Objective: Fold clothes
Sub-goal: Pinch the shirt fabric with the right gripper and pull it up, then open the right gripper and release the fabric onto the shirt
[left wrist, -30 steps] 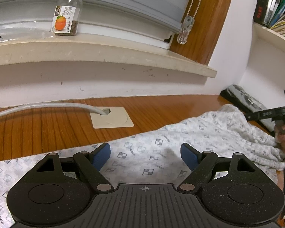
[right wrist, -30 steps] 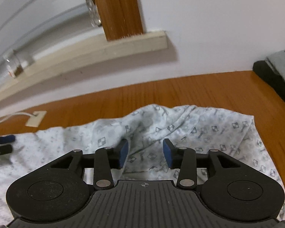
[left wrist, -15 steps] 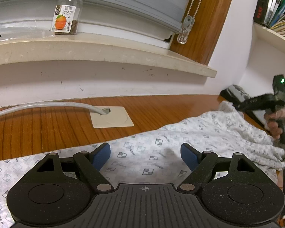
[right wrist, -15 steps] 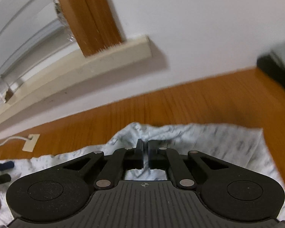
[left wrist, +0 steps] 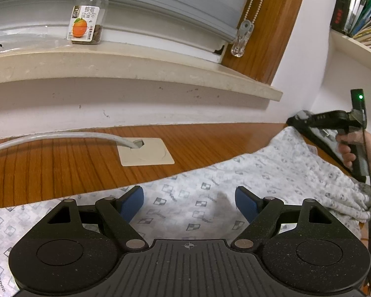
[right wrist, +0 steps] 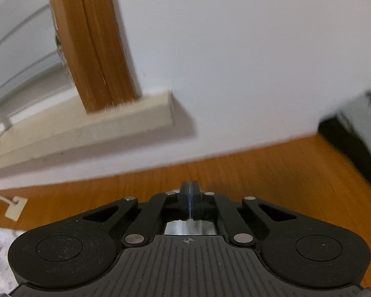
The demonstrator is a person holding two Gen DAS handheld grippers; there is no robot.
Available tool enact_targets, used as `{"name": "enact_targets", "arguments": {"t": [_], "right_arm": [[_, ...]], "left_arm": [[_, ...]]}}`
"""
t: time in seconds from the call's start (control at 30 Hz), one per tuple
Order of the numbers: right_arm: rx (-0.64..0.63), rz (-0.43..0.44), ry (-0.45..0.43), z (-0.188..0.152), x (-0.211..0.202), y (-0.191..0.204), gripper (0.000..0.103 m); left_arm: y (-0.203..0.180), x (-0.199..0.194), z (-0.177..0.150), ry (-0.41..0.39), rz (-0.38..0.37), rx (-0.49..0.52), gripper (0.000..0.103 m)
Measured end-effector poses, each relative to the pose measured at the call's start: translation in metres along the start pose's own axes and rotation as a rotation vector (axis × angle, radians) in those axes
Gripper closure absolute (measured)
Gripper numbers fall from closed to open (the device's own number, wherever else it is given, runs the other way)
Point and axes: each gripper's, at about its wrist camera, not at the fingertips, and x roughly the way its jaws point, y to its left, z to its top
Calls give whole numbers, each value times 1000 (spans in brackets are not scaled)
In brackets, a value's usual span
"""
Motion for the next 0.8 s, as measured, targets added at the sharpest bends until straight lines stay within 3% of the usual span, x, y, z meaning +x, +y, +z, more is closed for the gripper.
{"name": "enact_targets", "arguments": {"t": [0.1,0.13,0.2,0.23,0.27,0.33,0.4,0.43,0.6,0.63,0.7,0.73,0.77,0.8], "right_arm": [[34,1,15,6,-3,-5,100],[45,11,48,5,-2,-8,95],[65,38,113,2,0,-15,82],[68,47,133,-2,-1,-17,65],[65,53,144,-4,-1,-19,60],[68,61,167,-8,3,-18,60],[67,69,179,-9,8,-17,72],[61,73,176,-8,11,-15,100],[30,32,14,5,2,-3,100],[12,21,35,5,5,-1,98],[-35,2,98,2,7,1,90],[-59,-4,123,-1,5,0,80],[-65,-19,114,-3,-2,-1,69],[-55,-24,87,-4,-14,-6,63]], "left_arm": [[0,0,0,1,0,1,19],[0,0,1,2,0,2,19],[0,0,1,2,1,4,19],[0,1,1,3,2,6,19],[0,1,1,4,3,7,19],[0,1,1,6,3,10,19],[0,1,1,6,2,12,19],[0,1,1,6,2,12,19],[1,2,1,7,2,9,19],[1,2,2,7,2,8,19],[1,3,2,7,4,8,19],[1,3,2,7,5,9,19],[0,3,2,7,6,10,19],[0,3,2,6,7,11,19]]}}
